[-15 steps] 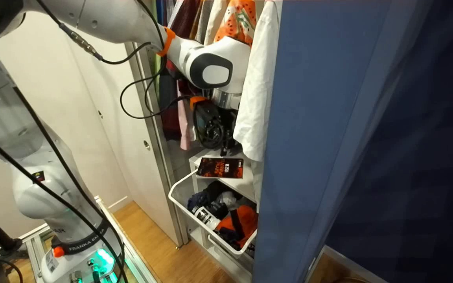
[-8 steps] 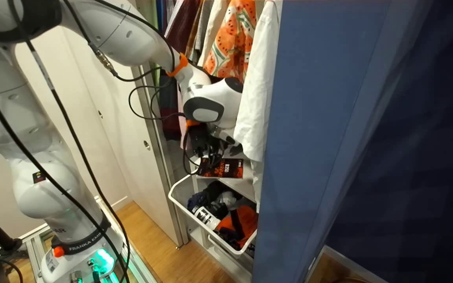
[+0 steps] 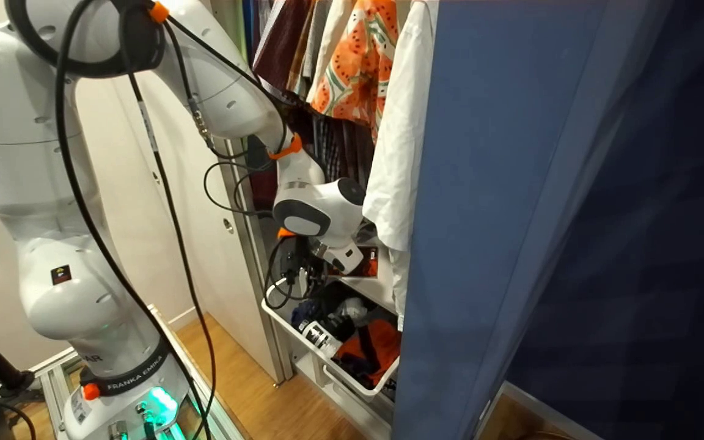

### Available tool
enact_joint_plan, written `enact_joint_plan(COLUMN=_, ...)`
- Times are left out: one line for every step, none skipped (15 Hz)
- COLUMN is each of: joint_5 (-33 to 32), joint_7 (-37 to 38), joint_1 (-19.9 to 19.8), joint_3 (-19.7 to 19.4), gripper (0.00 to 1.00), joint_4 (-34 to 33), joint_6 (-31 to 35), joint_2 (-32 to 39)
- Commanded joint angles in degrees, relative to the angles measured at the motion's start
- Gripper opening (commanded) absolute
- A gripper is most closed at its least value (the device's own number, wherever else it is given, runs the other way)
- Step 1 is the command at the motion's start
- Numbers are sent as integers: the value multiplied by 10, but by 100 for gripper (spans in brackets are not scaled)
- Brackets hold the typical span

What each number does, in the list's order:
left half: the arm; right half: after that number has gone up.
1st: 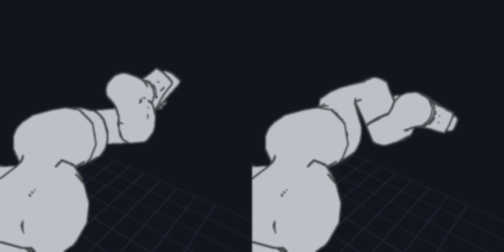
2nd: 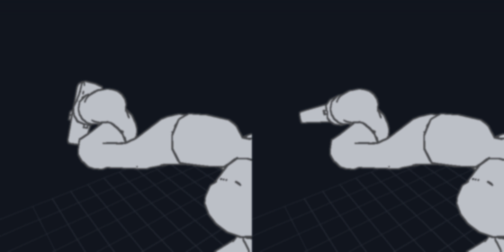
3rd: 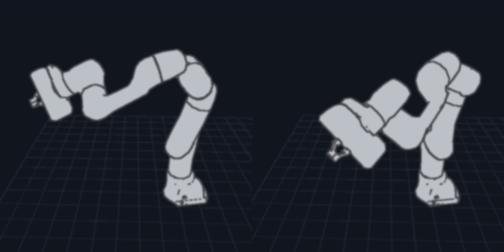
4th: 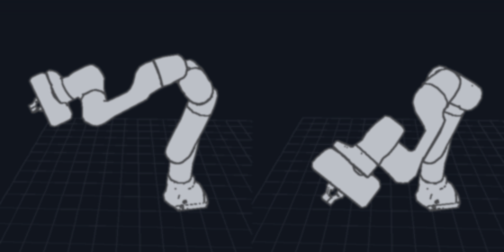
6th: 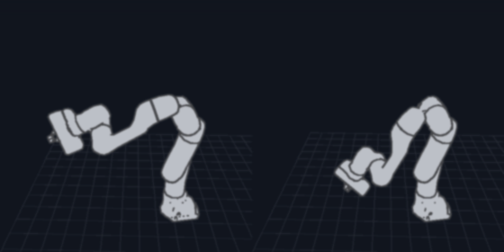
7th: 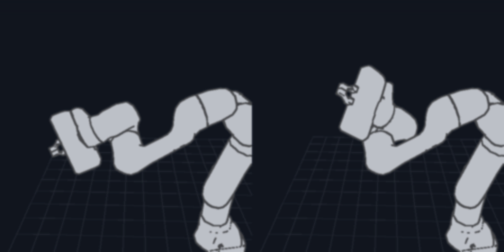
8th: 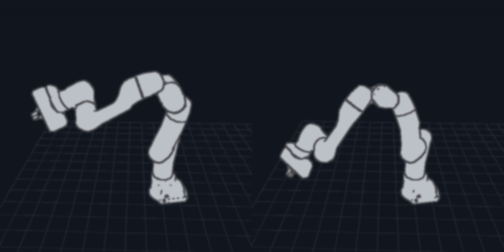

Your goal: Put the book in the open drawer

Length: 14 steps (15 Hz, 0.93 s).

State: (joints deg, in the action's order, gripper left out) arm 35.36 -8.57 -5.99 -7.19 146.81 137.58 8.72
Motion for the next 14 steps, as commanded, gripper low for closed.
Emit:
enact_joint_plan(joint_5=6, joint_7=-16, joint_1=-12, joint_3=11, gripper=100, joint_4=-6, joint_6=1, joint_2=8)
enact_joint_plan(joint_5=31, joint_7=-56, joint_1=-17, joint_3=19, gripper=100, joint_4=-15, joint_6=3, joint_2=24)
enact_joint_plan(joint_5=56, joint_7=-108, joint_1=-22, joint_3=27, gripper=100, joint_4=-21, joint_6=-1, joint_2=32)
enact_joint_plan(joint_5=78, joint_7=-158, joint_1=-28, joint_3=34, gripper=100, joint_4=-24, joint_6=-5, joint_2=29)
enact_joint_plan(joint_5=91, joint_7=-198, joint_1=-33, joint_3=36, gripper=100, joint_4=-23, joint_6=-5, joint_2=29)
enact_joint_plan(joint_5=108, joint_7=-240, joint_1=-42, joint_3=36, gripper=100, joint_4=-19, joint_6=-4, joint_2=19)
enact_joint_plan(joint_5=132, joint_7=-281, joint_1=-50, joint_3=36, gripper=100, joint_4=-18, joint_6=0, joint_2=21)
enact_joint_plan(joint_5=159, joint_7=-309, joint_1=-51, joint_3=39, gripper=100, joint_4=-22, joint_6=6, joint_2=30)
enact_joint_plan(joint_5=190, joint_7=-336, joint_1=-57, joint_3=37, gripper=100, joint_4=-25, joint_6=-1, joint_2=35)
enact_joint_plan(joint_5=217, joint_7=-361, joint_1=-60, joint_3=34, gripper=100, joint_4=-27, joint_6=-7, joint_2=40)
enact_joint_plan(joint_5=246, joint_7=-371, joint_1=-60, joint_3=34, gripper=100, joint_4=-29, joint_6=-7, joint_2=49)
enact_joint_plan(joint_5=268, joint_7=-374, joint_1=-61, joint_3=30, gripper=100, joint_4=-30, joint_6=-6, joint_2=54)
enact_joint_plan(joint_5=288, joint_7=-378, joint_1=-60, joint_3=28, gripper=100, joint_4=-32, joint_6=-4, joint_2=61)
enact_joint_plan(joint_5=312, joint_7=-384, joint_1=-61, joint_3=28, gripper=100, joint_4=-36, joint_6=-8, joint_2=67)
